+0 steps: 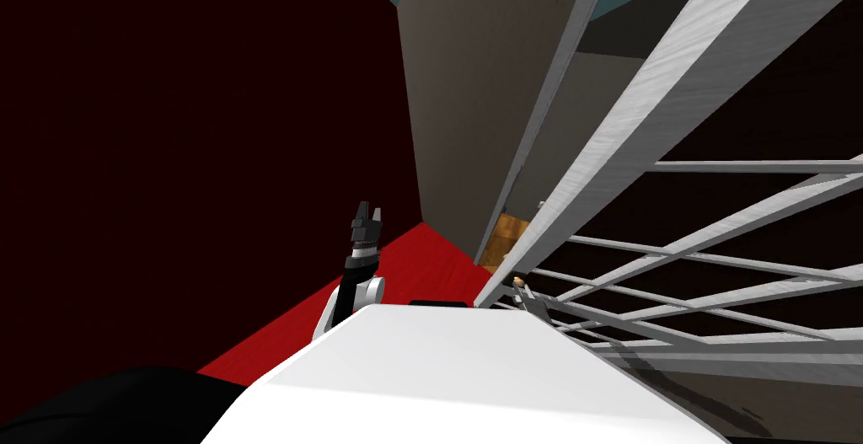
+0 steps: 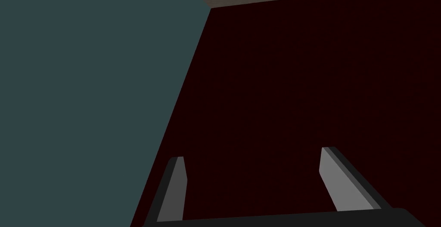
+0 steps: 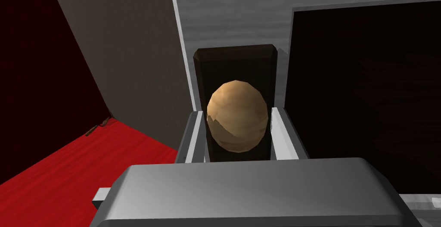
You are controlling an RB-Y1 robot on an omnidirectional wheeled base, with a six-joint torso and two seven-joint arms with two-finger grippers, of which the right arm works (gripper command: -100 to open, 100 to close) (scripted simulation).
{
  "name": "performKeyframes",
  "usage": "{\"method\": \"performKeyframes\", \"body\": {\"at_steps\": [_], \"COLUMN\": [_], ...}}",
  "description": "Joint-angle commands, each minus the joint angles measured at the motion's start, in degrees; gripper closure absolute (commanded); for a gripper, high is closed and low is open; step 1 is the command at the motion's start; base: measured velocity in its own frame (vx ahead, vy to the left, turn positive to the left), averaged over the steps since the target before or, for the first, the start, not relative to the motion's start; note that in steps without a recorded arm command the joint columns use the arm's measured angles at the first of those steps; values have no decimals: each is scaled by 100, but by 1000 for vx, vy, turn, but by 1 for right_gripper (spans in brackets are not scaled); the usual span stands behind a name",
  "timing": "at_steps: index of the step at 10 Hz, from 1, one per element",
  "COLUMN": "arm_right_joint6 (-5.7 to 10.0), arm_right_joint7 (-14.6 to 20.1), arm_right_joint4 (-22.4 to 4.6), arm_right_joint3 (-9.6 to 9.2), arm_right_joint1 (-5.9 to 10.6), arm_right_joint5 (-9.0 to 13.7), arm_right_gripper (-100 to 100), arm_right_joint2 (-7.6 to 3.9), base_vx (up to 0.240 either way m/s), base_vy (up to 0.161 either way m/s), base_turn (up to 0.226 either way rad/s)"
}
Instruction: Pull the door open
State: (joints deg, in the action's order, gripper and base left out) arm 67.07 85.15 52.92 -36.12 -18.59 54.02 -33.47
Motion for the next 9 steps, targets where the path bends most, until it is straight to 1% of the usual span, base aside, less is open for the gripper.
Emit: {"method": "performKeyframes", "body": {"at_steps": [1, 3, 8, 9], "arm_right_joint6": [76, 163, 388, 351], "arm_right_joint7": [67, 145, 346, 316], "arm_right_joint4": [-41, -88, -210, -193], "arm_right_joint3": [-76, -164, -391, -362], "arm_right_joint1": [0, 0, 0, 13], "arm_right_joint5": [-61, -131, -311, -290], "arm_right_gripper": [100, 100, 100, 100], "arm_right_joint2": [-31, -67, -159, -142], "base_vx": [-176, -239, -200, -103], "base_vy": [-21, -47, -35, -3], "base_turn": [98, 140, 96, 20]}}
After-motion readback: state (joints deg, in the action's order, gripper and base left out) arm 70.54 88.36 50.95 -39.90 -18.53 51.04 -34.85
